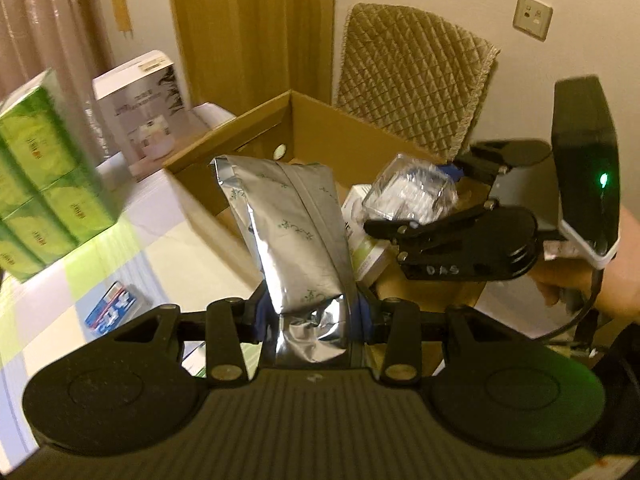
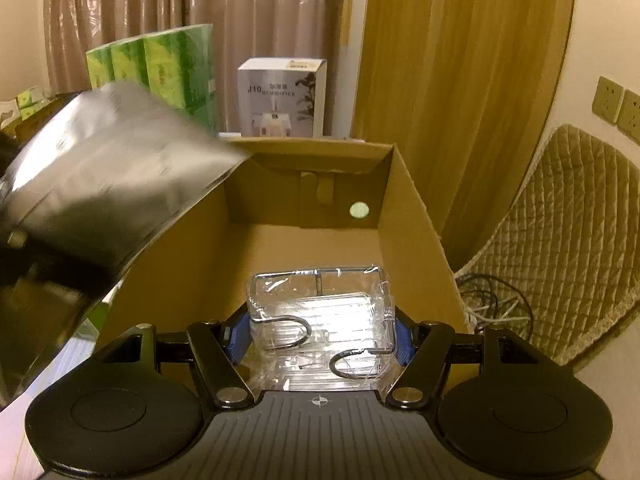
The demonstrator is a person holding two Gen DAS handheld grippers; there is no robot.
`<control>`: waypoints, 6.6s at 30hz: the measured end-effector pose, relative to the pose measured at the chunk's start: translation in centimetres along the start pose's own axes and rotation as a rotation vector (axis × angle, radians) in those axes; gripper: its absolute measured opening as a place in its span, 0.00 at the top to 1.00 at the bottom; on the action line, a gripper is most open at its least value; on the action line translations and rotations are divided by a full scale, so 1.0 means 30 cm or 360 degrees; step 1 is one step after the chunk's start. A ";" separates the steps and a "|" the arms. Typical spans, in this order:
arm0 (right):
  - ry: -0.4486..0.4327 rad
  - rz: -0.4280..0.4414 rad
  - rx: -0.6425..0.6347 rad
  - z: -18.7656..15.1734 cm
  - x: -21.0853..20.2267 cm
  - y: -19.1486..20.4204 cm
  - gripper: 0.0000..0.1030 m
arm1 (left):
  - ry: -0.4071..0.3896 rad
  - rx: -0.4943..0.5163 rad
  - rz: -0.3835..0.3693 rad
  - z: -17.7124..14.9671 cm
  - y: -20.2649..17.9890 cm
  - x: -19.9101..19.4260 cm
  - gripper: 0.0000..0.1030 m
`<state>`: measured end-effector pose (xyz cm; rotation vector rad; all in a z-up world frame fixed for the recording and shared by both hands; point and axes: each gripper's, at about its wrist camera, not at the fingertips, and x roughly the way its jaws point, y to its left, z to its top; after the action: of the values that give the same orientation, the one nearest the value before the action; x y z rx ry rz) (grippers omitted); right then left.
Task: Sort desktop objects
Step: 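Lower the clear tray and silver pouch over the cardboard box, then open both tools to release the tray and pouch into the box, then move both tools back toward the green-and-white medicine box on the table, then grasp the green-and-white medicine box with the right tool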
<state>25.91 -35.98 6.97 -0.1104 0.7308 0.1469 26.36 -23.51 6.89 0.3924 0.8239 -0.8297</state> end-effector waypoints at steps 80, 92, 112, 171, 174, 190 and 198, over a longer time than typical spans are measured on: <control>-0.0022 0.0093 0.0164 -0.001 -0.013 0.015 0.03 | -0.0073 -0.0307 0.0221 -0.140 0.173 -0.063 0.12; -0.0165 0.0138 0.0110 0.032 -0.055 0.133 0.02 | 0.0015 -0.0447 0.0448 -0.419 0.328 -0.176 0.05; -0.0448 0.0552 -0.0121 0.063 -0.080 0.463 0.02 | 0.0022 -0.0668 0.0513 -0.707 0.479 -0.176 0.05; 0.0397 0.0848 -0.0720 -0.042 0.305 0.769 0.57 | 0.0158 -0.0431 0.0433 -0.735 0.521 -0.075 0.05; 0.0357 0.0849 -0.0780 -0.057 0.320 0.787 0.57 | 0.0156 -0.0439 0.0436 -0.737 0.523 -0.078 0.05; 0.0391 0.0646 -0.0612 -0.112 0.195 0.752 0.73 | 0.0149 -0.0473 0.0443 -0.743 0.540 -0.088 0.05; 0.0318 0.0248 -0.0413 -0.217 0.081 0.659 0.74 | 0.0099 -0.0439 0.0407 -0.711 0.503 -0.098 0.05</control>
<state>20.02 -17.29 -0.45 -0.3190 0.9178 0.3839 26.53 0.26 -4.34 0.2728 0.9109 -0.4604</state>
